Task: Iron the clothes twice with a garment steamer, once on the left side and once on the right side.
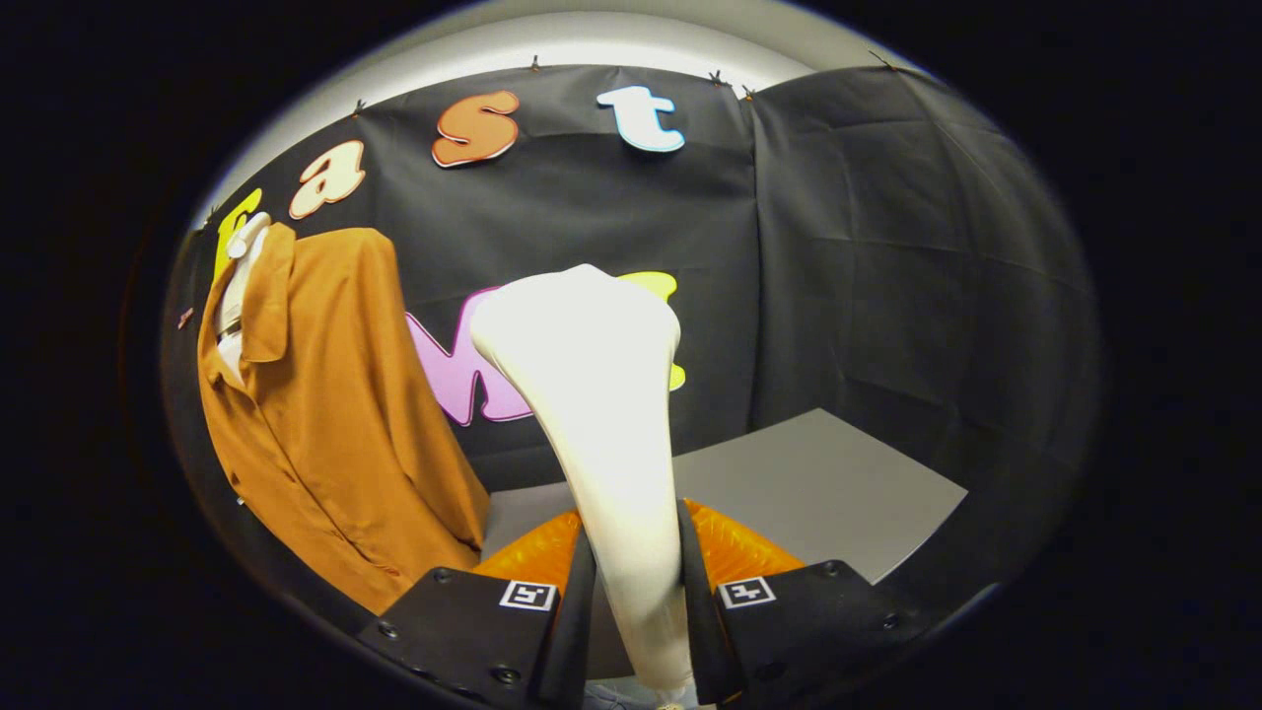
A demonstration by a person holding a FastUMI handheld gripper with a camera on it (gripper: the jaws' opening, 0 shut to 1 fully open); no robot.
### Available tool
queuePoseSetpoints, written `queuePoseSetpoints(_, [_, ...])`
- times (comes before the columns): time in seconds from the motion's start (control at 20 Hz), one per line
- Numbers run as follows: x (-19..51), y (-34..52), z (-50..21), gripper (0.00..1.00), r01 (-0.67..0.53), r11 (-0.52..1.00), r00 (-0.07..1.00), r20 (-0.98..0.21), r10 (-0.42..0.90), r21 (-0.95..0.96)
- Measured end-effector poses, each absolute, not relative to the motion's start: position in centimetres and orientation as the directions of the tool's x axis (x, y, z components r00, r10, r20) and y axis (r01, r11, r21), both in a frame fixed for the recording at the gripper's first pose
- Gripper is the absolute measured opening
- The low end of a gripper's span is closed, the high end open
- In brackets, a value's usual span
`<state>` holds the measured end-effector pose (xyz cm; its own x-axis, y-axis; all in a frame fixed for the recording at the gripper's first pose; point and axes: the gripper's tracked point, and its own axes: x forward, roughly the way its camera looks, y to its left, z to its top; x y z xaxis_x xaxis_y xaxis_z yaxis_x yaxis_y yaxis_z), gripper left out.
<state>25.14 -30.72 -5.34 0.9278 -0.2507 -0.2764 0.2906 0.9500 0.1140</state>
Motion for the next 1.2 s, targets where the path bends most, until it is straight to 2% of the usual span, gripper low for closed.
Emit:
queuePoseSetpoints(0.5, [25.0,-15.2,-3.2,0.45,0.230,0.968,0.956,-0.207,-0.205,0.102])
queuePoseSetpoints(0.8, [26.0,-10.3,-4.4,0.45,0.244,0.967,0.946,-0.239,-0.220,0.073])
queuePoseSetpoints(1.2, [28.4,-8.5,-7.8,0.45,0.254,0.967,0.914,-0.332,-0.231,0.027])
